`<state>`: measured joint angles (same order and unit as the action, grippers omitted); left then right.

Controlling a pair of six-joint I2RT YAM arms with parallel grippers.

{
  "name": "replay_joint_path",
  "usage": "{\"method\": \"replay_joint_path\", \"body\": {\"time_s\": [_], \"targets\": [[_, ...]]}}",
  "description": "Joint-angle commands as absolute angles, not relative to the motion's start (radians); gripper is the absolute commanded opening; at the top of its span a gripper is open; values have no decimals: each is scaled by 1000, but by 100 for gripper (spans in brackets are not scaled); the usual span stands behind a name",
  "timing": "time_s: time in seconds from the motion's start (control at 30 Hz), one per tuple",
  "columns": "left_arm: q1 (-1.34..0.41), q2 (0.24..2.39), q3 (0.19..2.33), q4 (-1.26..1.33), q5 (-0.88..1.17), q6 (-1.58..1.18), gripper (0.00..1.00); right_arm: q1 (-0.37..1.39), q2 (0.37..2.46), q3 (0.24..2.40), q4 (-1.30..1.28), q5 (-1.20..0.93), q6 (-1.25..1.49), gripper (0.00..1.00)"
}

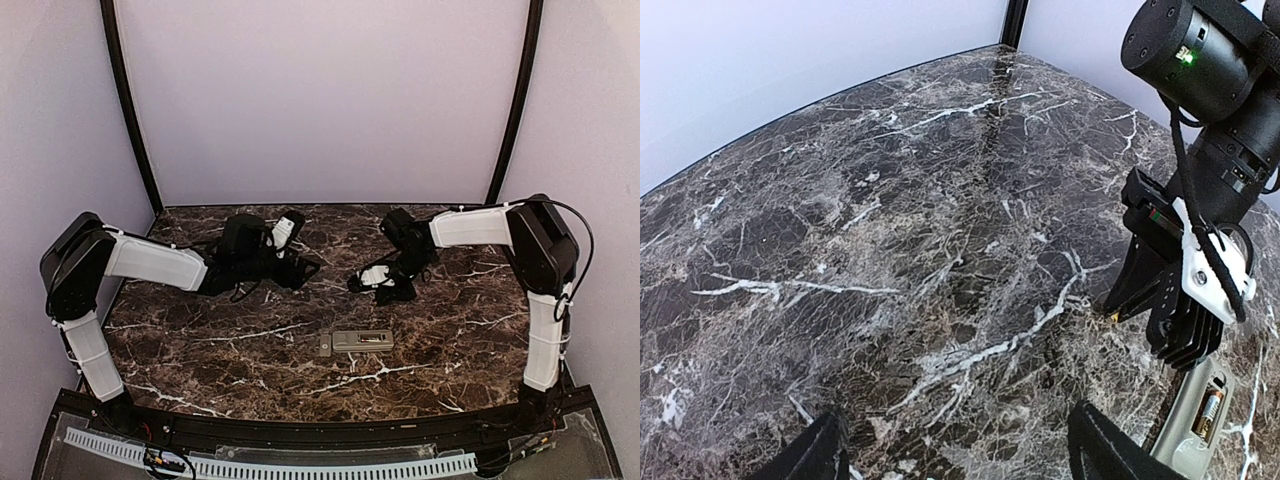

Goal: Load the batteries into the remote control
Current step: Pick up the battery at the center of the board, then pass from the right arm to the left

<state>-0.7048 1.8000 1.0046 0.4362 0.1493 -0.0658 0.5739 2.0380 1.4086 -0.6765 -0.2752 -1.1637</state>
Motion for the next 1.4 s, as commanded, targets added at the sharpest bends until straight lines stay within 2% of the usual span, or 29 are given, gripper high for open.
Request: {"method": "replay_joint_path", "body": {"time_s": [0.0,0.23,0.4,0.7,0.87,1.0,1.23,1.3,1.37], "targets": [[-700,1801,1038,397,169,-54,74,569,2022,1373,-666,-239,-1145,0],[-701,1788,1049,395,157,-51,73,566,1928,1382,-632,-335,-1008,0],[-704,1732,1006,468,150,-48,71,565,1769,1375,-575,-408,-844,0],[-805,1598,969,613,129,52,69,568,1461,1307,-163,-554,-57,0],[-866,1539,992,638,166,-110,69,590,1340,1297,-61,-456,312,0],[-943,1527,1064,579,196,-101,69,609,1253,1275,-33,-395,513,0],[-1037,1506,1133,521,115,-119,66,683,1120,1228,-42,-283,540,0],[-1067,1532,1219,420,-9,-151,66,720,1096,1208,-39,-222,532,0],[-1096,1557,1291,368,-8,-160,69,735,1074,1177,-11,-197,538,0]]}}
